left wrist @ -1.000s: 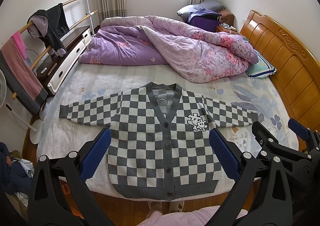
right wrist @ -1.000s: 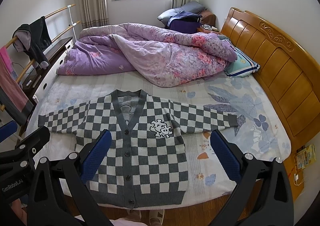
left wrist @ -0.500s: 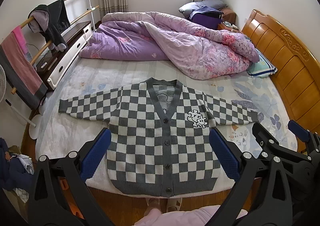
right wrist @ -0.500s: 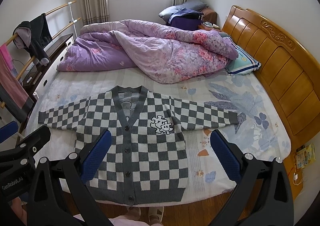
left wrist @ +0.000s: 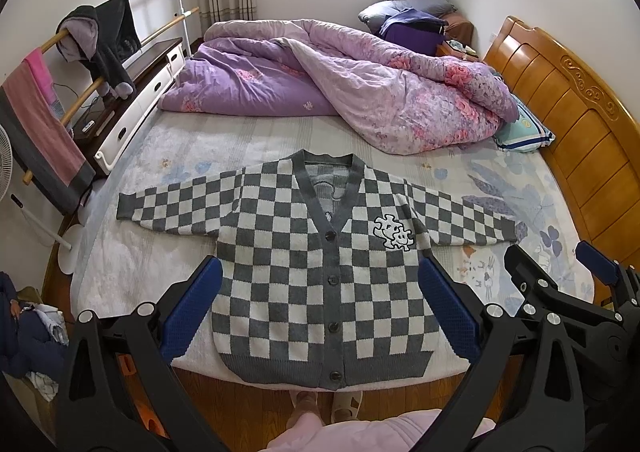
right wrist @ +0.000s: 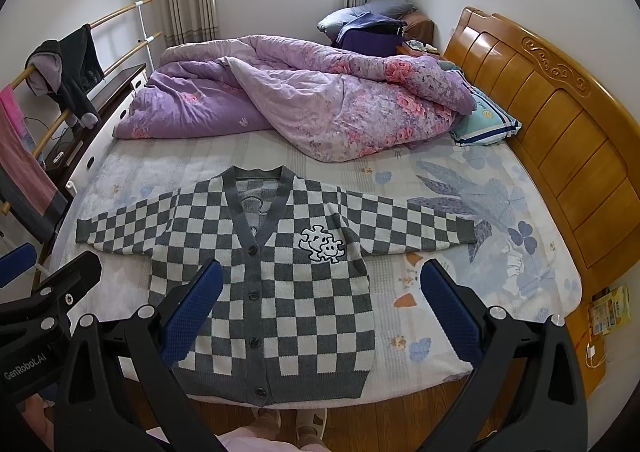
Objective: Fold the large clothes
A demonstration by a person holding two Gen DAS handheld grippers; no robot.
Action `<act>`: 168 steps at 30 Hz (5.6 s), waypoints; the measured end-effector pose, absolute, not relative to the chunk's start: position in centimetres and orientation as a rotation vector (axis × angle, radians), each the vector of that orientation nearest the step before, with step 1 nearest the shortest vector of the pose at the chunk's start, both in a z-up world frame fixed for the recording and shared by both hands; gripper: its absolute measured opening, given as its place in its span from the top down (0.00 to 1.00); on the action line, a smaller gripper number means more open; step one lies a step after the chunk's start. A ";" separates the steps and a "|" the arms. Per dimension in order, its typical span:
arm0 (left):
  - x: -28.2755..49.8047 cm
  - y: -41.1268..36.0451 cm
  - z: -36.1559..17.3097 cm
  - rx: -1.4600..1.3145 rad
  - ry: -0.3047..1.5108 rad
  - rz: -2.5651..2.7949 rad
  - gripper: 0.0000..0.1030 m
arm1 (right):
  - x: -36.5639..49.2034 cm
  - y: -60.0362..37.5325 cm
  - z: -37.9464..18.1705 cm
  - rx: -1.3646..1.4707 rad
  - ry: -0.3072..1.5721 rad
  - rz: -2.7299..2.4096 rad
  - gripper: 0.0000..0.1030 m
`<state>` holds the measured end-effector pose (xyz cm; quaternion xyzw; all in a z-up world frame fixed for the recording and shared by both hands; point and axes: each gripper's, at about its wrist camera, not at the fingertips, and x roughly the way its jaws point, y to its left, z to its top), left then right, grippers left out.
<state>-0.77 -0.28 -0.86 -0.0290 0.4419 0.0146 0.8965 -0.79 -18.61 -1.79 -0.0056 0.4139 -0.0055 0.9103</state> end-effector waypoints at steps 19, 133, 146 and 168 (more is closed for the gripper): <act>-0.8 -0.3 -1.0 -0.063 0.922 0.029 0.05 | -0.6 -18.7 -1.6 -0.012 0.858 -0.010 0.07; 24.3 62.8 -37.0 -0.669 1.054 0.624 0.91 | 27.9 15.0 -33.0 0.082 1.541 0.107 0.51; 26.5 50.1 -22.9 -0.335 0.907 0.580 0.91 | 33.7 15.8 -43.5 0.336 1.548 0.377 1.00; 36.0 9.3 -22.2 0.060 0.934 0.042 0.91 | 31.5 11.1 -52.4 1.203 1.582 0.280 0.99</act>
